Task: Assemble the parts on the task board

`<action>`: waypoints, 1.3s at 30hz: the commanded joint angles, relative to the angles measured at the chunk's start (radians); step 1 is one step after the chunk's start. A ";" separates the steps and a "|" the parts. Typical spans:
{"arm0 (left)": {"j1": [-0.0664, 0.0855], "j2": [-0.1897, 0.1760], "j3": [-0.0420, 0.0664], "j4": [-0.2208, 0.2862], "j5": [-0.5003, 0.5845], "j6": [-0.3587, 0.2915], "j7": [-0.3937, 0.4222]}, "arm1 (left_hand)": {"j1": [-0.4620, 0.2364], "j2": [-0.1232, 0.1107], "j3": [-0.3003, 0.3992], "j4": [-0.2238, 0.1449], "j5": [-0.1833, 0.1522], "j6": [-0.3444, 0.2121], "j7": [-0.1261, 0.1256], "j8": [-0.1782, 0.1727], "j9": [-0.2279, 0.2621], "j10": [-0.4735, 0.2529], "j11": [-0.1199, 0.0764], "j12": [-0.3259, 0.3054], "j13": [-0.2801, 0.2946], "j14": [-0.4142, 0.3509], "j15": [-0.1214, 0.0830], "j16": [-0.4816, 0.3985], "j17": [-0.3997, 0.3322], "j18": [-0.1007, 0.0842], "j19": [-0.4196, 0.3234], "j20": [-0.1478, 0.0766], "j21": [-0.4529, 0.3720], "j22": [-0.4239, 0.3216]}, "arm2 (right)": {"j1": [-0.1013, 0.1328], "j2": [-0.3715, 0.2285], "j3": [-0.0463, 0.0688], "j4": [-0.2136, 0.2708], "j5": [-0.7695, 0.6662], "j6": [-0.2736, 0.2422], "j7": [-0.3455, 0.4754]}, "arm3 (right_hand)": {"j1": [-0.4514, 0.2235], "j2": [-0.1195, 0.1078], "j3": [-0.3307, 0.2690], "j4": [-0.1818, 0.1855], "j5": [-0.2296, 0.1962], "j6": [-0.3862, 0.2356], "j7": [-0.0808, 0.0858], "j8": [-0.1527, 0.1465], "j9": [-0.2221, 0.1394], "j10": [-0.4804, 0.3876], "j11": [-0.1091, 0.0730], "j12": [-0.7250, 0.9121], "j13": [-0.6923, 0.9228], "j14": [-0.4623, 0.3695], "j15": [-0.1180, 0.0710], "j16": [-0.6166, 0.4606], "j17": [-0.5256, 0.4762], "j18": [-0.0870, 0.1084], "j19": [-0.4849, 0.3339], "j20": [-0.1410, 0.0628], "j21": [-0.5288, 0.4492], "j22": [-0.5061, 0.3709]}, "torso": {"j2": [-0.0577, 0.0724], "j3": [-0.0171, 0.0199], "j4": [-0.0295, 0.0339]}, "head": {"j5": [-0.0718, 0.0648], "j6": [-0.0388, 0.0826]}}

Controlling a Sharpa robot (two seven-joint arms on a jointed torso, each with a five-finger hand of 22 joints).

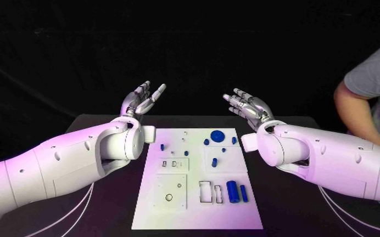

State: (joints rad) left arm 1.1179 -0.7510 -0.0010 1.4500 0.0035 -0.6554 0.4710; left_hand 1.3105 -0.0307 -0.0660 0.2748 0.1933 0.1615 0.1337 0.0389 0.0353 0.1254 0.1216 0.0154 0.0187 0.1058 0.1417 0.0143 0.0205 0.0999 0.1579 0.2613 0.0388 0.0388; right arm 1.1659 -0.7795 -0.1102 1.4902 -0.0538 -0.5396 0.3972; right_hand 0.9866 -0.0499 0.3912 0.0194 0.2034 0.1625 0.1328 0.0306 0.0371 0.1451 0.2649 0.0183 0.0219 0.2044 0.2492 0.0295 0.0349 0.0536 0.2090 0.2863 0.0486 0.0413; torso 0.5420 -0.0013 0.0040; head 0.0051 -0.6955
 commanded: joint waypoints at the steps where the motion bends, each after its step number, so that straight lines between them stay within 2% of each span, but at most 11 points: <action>1: 0.001 0.002 0.001 0.001 -0.005 0.048 -0.003 | 0.058 0.007 -0.011 0.016 0.013 0.038 0.055 0.012 0.008 0.027 0.023 0.008 0.005 0.059 0.022 0.021 0.013 0.045 0.030 0.017 0.023 0.014 | 0.015 0.001 -0.012 -0.012 -0.074 0.182 -0.077 | 0.108 -0.028 0.030 -0.055 0.002 0.136 0.170 0.045 0.031 0.131 0.019 0.027 0.014 0.134 0.021 0.037 0.025 0.032 0.082 0.006 0.040 0.020 | 0.000 0.0001 0.0000 | 0.000 -0.001; 2: 0.001 0.002 0.001 0.001 -0.005 0.048 -0.003 | 0.061 0.010 -0.014 0.016 0.014 0.055 0.059 0.017 0.012 0.038 0.027 0.009 0.006 0.070 0.025 0.024 0.015 0.053 0.038 0.019 0.029 0.017 | 0.018 0.001 -0.015 -0.014 -0.078 0.193 -0.082 | 0.123 -0.032 0.032 -0.068 0.001 0.181 0.170 0.060 0.041 0.190 0.017 0.040 0.021 0.169 0.021 0.047 0.032 0.036 0.104 0.005 0.050 0.026 | 0.000 0.0001 0.0000 | 0.000 -0.001; 3: 0.001 0.002 0.001 0.001 -0.005 0.048 -0.003 | 0.064 0.014 -0.017 0.015 0.013 0.074 0.064 0.023 0.016 0.055 0.033 0.011 0.008 0.083 0.026 0.028 0.017 0.061 0.045 0.022 0.035 0.020 | 0.021 0.001 -0.018 -0.016 -0.081 0.202 -0.086 | 0.156 -0.039 0.039 -0.096 0.007 0.283 0.168 0.098 0.064 0.342 0.011 0.081 0.038 0.280 0.009 0.080 0.052 0.046 0.172 0.004 0.080 0.041 | 0.000 0.0001 0.0000 | 0.000 -0.001; 7: 0.001 0.002 0.001 0.001 -0.005 0.048 -0.003 | 0.093 0.033 -0.030 0.011 0.013 0.191 0.081 0.068 0.041 0.192 0.050 0.033 0.022 0.198 0.035 0.071 0.039 0.076 0.129 0.030 0.086 0.049 | 0.026 0.001 -0.022 -0.019 -0.085 0.216 -0.092 | 0.205 -0.045 0.050 -0.147 0.016 0.467 0.162 0.169 0.104 0.545 -0.006 0.133 0.047 0.483 -0.013 0.138 0.088 0.066 0.307 0.002 0.139 0.069 | 0.000 0.0001 0.0000 | 0.000 -0.001; 8: 0.003 -0.032 0.001 0.011 0.004 0.082 -0.014 | 0.101 0.037 -0.033 0.010 0.013 0.251 0.089 0.093 0.055 0.275 0.060 0.053 0.032 0.239 0.040 0.087 0.047 0.075 0.156 0.031 0.102 0.057 | 0.040 0.006 -0.022 -0.066 -0.524 0.111 -0.140 | 0.215 -0.045 0.053 -0.160 0.020 0.514 0.160 0.188 0.114 0.598 -0.012 0.144 0.047 0.534 -0.020 0.152 0.097 0.074 0.357 0.002 0.158 0.078 | 0.019 -0.0038 0.0002 | -0.002 -0.005; 13: 0.007 -0.054 0.001 0.026 -0.005 0.119 -0.020 | 0.177 0.055 -0.067 -0.002 0.014 0.541 0.107 0.227 0.121 0.644 0.077 0.141 0.053 0.639 0.054 0.240 0.121 0.069 0.449 0.029 0.253 0.121 | 0.057 0.006 -0.021 -0.076 -0.711 0.107 -0.178 | 0.238 -0.045 0.072 -0.217 0.028 0.628 0.133 0.234 0.134 0.711 -0.043 0.146 0.045 0.652 -0.057 0.180 0.118 0.110 0.497 -0.001 0.204 0.090 | 0.038 0.0027 0.0052 | -0.006 -0.003; 18: 0.012 -0.077 0.001 0.047 -0.029 0.161 -0.034 | 0.225 0.066 -0.091 -0.008 0.025 0.622 0.094 0.262 0.144 0.783 0.068 0.163 0.057 0.794 0.014 0.292 0.168 0.085 0.571 0.008 0.294 0.125 | 0.074 0.007 -0.021 -0.079 -0.875 0.160 -0.251 | 0.225 -0.054 0.080 -0.244 0.033 0.677 0.112 0.243 0.143 0.772 -0.062 0.128 0.046 0.722 -0.080 0.187 0.137 0.128 0.571 -0.006 0.217 0.088 | 0.053 0.0087 0.0096 | -0.009 -0.003; 24: 0.016 -0.114 0.001 0.101 -0.058 0.203 -0.043 | 0.263 0.077 -0.124 0.007 0.027 0.662 0.074 0.267 0.162 0.864 0.053 0.146 0.055 0.859 -0.006 0.299 0.215 0.084 0.632 -0.012 0.301 0.117 | 0.093 0.005 -0.020 -0.072 -1.075 0.209 -0.342 | 0.203 -0.067 0.065 -0.254 0.037 0.723 0.091 0.255 0.165 0.840 -0.087 0.124 0.056 0.805 -0.109 0.207 0.178 0.131 0.664 -0.031 0.242 0.093 | 0.078 0.0136 0.0161 | -0.016 0.006; 28: 0.018 -0.140 0.001 0.141 -0.072 0.218 -0.048 | 0.279 0.079 -0.141 0.009 0.027 0.679 0.067 0.270 0.173 0.896 0.045 0.139 0.057 0.874 -0.012 0.298 0.235 0.084 0.652 -0.019 0.303 0.113 | 0.102 0.006 -0.020 -0.066 -1.193 0.231 -0.390 | 0.192 -0.075 0.067 -0.257 0.044 0.753 0.070 0.265 0.186 0.907 -0.111 0.132 0.070 0.893 -0.142 0.245 0.228 0.131 0.735 -0.064 0.276 0.108 | 0.091 0.0141 0.0191 | -0.020 0.008; 33: 0.019 -0.169 0.001 0.196 -0.082 0.244 -0.052 | 0.286 0.081 -0.160 0.010 0.024 0.682 0.065 0.268 0.182 0.917 0.041 0.132 0.061 0.874 -0.016 0.292 0.252 0.084 0.679 -0.024 0.313 0.115 | 0.110 0.010 -0.019 -0.053 -1.351 0.279 -0.453 | 0.173 -0.102 0.053 -0.253 0.040 0.770 0.045 0.259 0.213 0.967 -0.149 0.117 0.093 1.091 -0.209 0.410 0.376 0.128 0.898 -0.137 0.416 0.184 | 0.110 0.0120 0.0279 | -0.028 0.012; 39: 0.020 -0.191 0.003 0.251 -0.085 0.262 -0.053 | 0.288 0.084 -0.171 0.010 0.017 0.678 0.067 0.264 0.186 0.915 0.043 0.122 0.061 0.868 -0.015 0.286 0.260 0.083 0.691 -0.025 0.319 0.116 | 0.114 0.021 -0.019 -0.040 -1.474 0.297 -0.492 | 0.160 -0.121 0.063 -0.240 0.042 0.784 0.031 0.243 0.244 1.004 -0.170 0.089 0.128 1.175 -0.236 0.660 0.583 0.125 0.959 -0.172 0.591 0.310 | 0.130 0.0093 0.0365 | -0.039 0.015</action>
State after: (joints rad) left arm 1.1355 -0.9406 0.0003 1.6900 -0.0637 -0.4416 0.4175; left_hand 1.5914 0.0516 -0.2318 0.2855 0.2125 0.8357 0.1994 0.3004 0.2210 1.0369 0.1644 0.1394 0.0791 0.9706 0.1269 0.2981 0.2795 0.1700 0.8437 0.2360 0.3551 0.1533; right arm 1.2792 -0.7609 -0.1299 1.4460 -1.3789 -0.2915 -0.0359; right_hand 1.1459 -0.1579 0.4537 -0.2270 0.2405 0.9371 0.1674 0.2769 0.2706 1.1285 0.1063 0.1147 0.1399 1.3352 0.0281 0.6168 0.5572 0.1628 1.1338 0.1306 0.5860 0.3172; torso 0.6572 0.0097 0.0344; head -0.0292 -0.6823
